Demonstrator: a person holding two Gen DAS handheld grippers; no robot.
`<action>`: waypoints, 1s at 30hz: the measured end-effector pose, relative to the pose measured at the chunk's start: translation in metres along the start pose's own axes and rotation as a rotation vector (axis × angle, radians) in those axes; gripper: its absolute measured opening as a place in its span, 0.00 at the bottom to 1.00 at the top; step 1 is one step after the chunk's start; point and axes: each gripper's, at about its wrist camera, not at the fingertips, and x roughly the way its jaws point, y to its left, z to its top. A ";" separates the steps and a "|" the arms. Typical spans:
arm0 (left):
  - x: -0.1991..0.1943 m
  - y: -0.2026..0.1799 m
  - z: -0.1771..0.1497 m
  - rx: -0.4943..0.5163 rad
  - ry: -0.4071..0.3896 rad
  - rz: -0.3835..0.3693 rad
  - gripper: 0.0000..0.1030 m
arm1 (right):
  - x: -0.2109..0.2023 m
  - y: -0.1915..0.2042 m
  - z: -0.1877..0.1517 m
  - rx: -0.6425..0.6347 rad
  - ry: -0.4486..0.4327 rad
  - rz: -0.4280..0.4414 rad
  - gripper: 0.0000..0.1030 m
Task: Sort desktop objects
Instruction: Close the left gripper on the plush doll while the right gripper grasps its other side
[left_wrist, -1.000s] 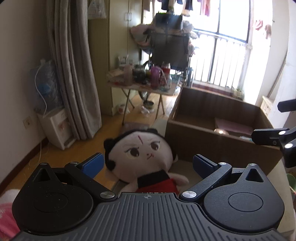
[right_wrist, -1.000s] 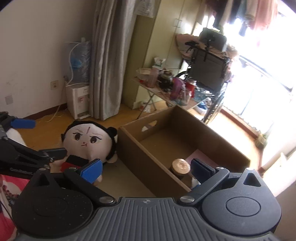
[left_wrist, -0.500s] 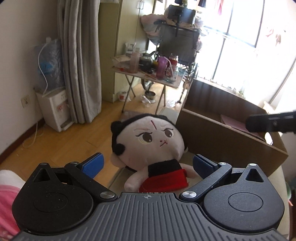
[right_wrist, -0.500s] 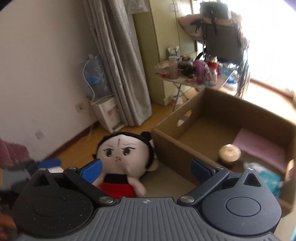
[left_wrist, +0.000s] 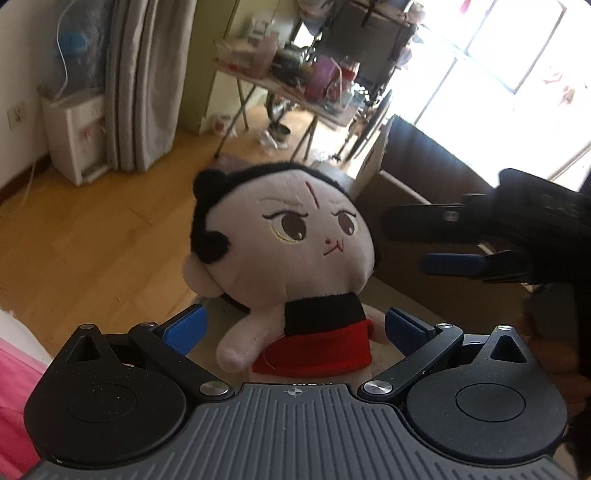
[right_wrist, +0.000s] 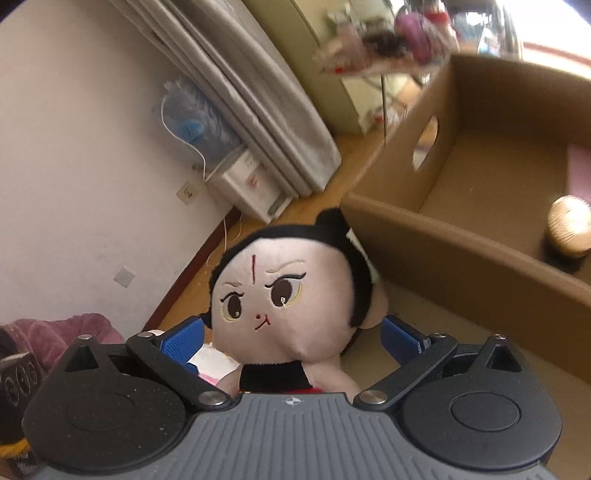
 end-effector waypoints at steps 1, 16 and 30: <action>0.004 0.000 0.000 -0.001 0.010 -0.007 1.00 | 0.007 -0.002 0.001 0.005 0.013 0.005 1.00; 0.022 -0.007 -0.006 0.048 0.099 -0.032 1.00 | 0.040 -0.015 -0.002 0.126 0.212 0.162 1.00; 0.015 -0.013 -0.009 0.057 0.140 -0.026 1.00 | 0.027 -0.009 -0.004 0.146 0.246 0.192 1.00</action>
